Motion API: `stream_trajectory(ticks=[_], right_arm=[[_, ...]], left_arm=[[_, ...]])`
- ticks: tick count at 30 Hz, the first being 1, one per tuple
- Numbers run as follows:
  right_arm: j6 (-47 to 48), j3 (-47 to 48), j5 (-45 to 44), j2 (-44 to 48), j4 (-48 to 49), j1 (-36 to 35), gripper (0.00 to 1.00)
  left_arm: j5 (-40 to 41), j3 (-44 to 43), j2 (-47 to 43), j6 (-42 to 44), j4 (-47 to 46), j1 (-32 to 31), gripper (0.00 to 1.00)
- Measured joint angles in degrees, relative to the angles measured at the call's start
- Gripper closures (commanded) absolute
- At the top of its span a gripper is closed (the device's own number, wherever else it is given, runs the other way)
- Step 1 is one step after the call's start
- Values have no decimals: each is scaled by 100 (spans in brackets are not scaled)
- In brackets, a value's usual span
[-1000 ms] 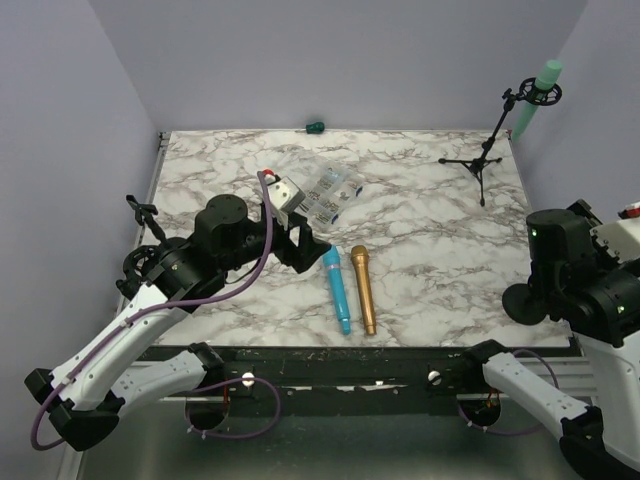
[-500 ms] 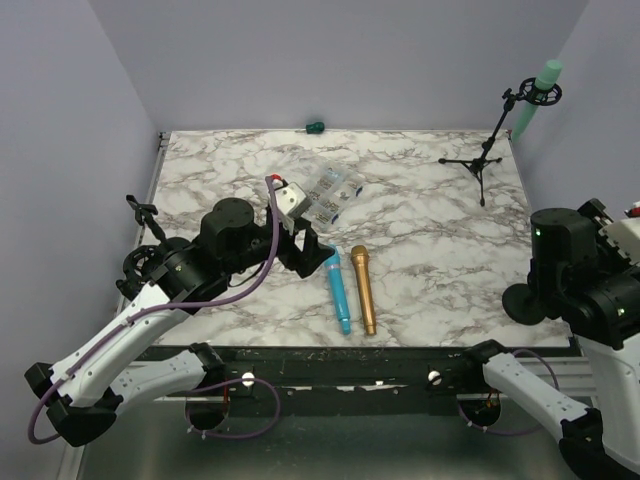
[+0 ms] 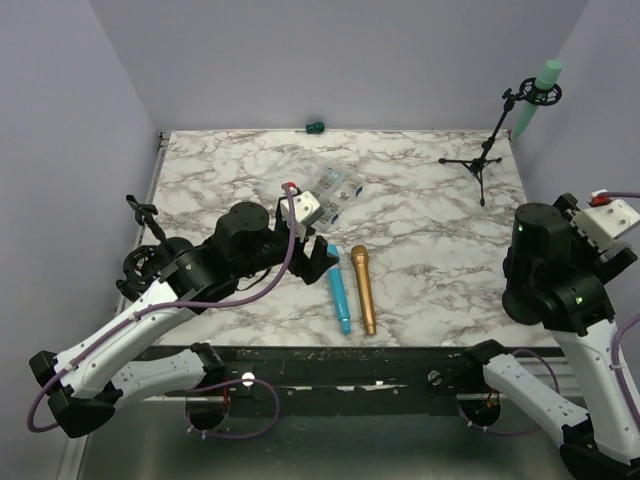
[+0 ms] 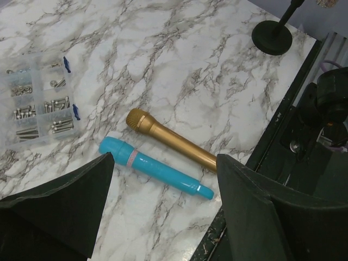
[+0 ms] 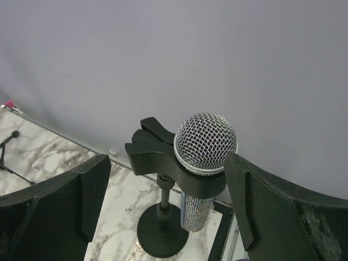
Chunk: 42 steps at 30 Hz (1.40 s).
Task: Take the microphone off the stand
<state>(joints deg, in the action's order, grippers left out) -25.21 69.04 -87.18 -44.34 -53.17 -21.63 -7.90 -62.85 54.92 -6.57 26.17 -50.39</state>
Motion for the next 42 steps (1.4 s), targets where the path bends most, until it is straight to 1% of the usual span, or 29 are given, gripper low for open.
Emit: stream_trajectory(ticks=[4, 9, 16, 22, 29, 32, 38, 40, 42], right_arm=[[721, -474, -50, 170, 916, 0, 4], [1029, -610, -68, 149, 1458, 0, 2], [1040, -699, -76, 107, 1744, 9, 0], [1073, -883, -210, 37, 1873, 284, 0], [1091, -824, -225, -372, 1915, 337, 0], [1161, -815, -208, -385, 1908, 337, 0], [1471, -577, -201, -310, 1928, 337, 0], [1687, -544, -118, -323, 2105, 337, 0], [2081, -544, 57, -348, 2496, 337, 0]], left_arm=[[28, 0, -70, -2, -13, 0, 21], [44, 0, -188, -4, -39, -48, 21], [55, 4, -199, -4, -61, -114, 20], [114, 44, -199, 7, -76, -216, 20], [221, 81, -192, 48, -76, -289, 19], [293, 83, -179, 79, -76, -289, 18], [352, 85, -90, 120, -79, -289, 18], [363, 85, -11, 122, -76, -289, 17], [369, 85, 63, 125, -76, -289, 17]])
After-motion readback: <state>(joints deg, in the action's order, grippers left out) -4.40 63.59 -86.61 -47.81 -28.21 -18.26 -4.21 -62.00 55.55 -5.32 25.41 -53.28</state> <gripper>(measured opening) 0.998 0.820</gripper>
